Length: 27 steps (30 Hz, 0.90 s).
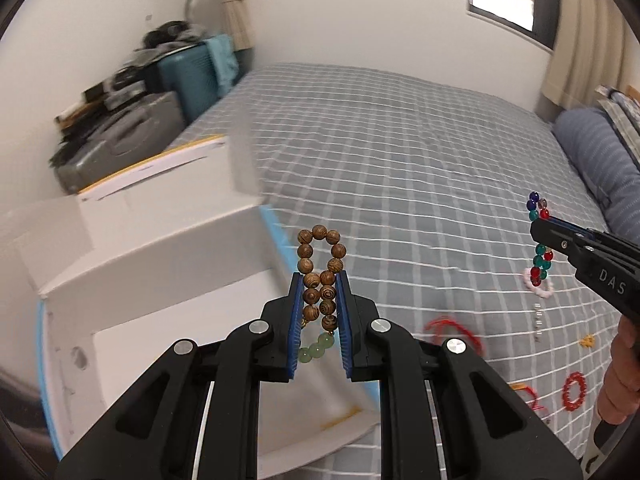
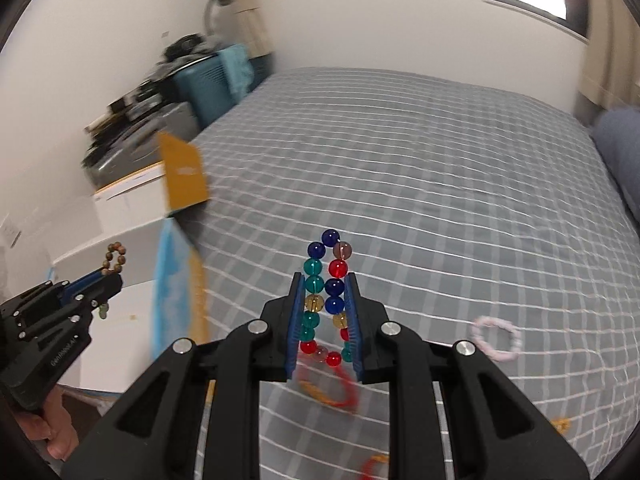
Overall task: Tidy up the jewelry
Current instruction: 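Carry both held bracelets over to the white cardboard box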
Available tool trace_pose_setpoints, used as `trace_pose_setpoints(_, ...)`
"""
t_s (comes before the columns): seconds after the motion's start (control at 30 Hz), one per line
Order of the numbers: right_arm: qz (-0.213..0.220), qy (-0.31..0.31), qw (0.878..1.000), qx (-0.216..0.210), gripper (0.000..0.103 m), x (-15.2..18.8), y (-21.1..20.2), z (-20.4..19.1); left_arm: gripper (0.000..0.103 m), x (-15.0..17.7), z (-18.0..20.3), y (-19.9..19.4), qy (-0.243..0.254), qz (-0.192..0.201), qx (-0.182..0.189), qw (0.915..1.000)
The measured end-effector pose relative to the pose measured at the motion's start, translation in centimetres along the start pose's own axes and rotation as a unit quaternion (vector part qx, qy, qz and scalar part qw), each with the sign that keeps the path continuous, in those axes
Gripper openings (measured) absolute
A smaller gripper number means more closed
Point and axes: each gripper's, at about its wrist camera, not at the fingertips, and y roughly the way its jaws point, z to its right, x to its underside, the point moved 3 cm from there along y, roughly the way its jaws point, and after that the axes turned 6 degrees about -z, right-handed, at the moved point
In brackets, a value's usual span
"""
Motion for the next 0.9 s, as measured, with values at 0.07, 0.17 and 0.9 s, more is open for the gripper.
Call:
trace_pose_setpoints(0.07, 0.000, -0.018, 1.000, -0.014, 0.019, -0.5, 0.2, -3.0, 0.016, 0.4, -1.9, -0.1, -0.015, -0.004, -0.004, 0.9999)
trace_pose_setpoints(0.17, 0.004, -0.036, 0.999, -0.027, 0.019, -0.9, 0.3, -6.7, 0.016, 1.3, -4.9, -0.3, -0.032, -0.003, -0.021, 0.9993)
trace_pose_setpoints(0.9, -0.081, -0.127, 0.986, -0.065, 0.019, 5.0, 9.8, -22.2, 0.016, 9.5, -17.7, 3.4, -0.144, -0.073, -0.062, 0.9850)
